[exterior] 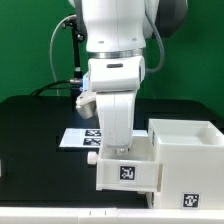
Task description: Assemble drawer
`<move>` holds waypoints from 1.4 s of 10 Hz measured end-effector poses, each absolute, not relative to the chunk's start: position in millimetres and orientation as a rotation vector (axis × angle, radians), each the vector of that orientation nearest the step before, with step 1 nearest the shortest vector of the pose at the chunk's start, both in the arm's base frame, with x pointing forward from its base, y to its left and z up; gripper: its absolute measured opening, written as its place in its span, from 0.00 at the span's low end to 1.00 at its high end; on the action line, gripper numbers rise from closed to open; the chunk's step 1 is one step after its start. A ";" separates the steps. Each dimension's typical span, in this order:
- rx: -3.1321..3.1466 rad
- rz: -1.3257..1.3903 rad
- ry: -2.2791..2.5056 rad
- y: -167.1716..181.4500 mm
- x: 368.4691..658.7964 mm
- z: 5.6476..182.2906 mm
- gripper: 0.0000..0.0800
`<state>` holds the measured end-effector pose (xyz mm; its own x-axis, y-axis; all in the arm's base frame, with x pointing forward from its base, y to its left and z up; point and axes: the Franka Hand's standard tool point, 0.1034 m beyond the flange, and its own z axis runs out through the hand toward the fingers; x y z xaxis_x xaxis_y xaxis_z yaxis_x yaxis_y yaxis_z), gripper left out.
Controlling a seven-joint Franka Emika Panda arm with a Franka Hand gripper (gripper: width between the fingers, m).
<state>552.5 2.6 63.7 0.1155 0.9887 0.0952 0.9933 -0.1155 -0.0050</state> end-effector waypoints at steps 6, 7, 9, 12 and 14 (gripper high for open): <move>-2.300 -0.113 -2.031 21.8 556.8 60.0 0.04; -2.300 -0.112 -2.031 21.8 556.8 60.1 0.04; -2.300 -0.112 -2.030 21.7 556.8 60.1 0.04; -2.288 -0.115 -2.044 27.0 557.0 61.6 0.04; -2.247 -0.121 -2.087 17.6 557.1 60.2 0.04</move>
Offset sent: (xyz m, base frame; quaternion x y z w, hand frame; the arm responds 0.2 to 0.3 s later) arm 0.0265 0.0190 -0.0036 -0.0175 -0.0064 0.0038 0.9998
